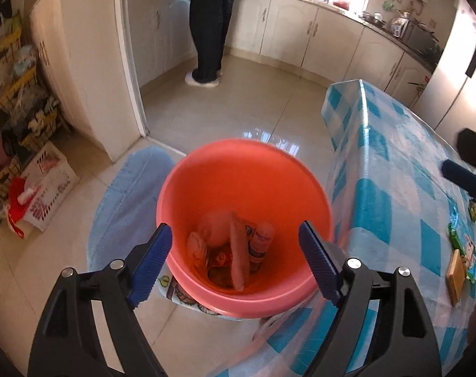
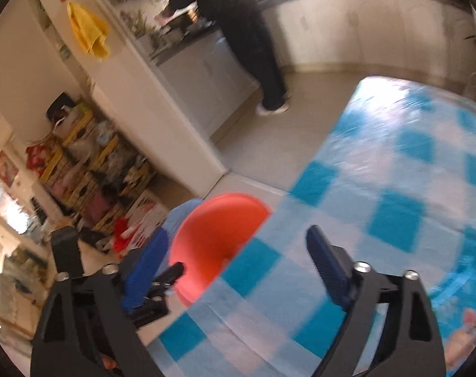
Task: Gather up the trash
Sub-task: 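Carry the grey packet and red wrapper to the red bucket and open both tools, then return both tools over the table toward the remaining packets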
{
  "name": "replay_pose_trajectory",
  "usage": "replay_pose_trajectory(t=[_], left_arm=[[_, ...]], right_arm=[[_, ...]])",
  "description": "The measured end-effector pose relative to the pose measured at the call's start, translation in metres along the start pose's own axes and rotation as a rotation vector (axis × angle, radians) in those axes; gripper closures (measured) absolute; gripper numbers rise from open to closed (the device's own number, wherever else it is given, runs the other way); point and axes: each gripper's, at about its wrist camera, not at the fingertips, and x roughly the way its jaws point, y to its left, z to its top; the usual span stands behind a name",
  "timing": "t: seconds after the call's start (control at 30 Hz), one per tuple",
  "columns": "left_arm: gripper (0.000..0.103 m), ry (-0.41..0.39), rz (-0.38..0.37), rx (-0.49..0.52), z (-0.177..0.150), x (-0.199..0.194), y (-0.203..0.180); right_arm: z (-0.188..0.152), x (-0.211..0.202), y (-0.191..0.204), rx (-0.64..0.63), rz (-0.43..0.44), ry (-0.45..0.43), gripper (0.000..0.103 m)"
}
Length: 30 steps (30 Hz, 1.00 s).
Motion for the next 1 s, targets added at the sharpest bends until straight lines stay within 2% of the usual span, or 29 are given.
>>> replay_pose_trajectory(t=[0.13, 0.37, 0.67, 0.9, 1.0], left_arm=[[0.020, -0.052, -0.012, 0.066, 0.001, -0.021, -0.020], [0.019, -0.090, -0.115, 0.184, -0.003, -0.053, -0.076], [0.019, -0.083, -0.219, 0.357, -0.030, -0.076, -0.157], [0.019, -0.070, -0.280, 0.487, -0.054, -0.089, -0.212], [0.019, -0.055, -0.293, 0.546, -0.066, -0.091, -0.235]], right_arm=[[-0.012, -0.045, -0.021, 0.022, -0.082, -0.077, 0.013], [-0.051, -0.109, -0.068, 0.108, -0.190, -0.151, 0.013], [-0.111, -0.178, -0.122, 0.199, -0.377, -0.209, 0.013], [-0.148, -0.225, -0.164, 0.303, -0.452, -0.267, 0.013], [-0.158, -0.240, -0.179, 0.353, -0.457, -0.291, 0.013]])
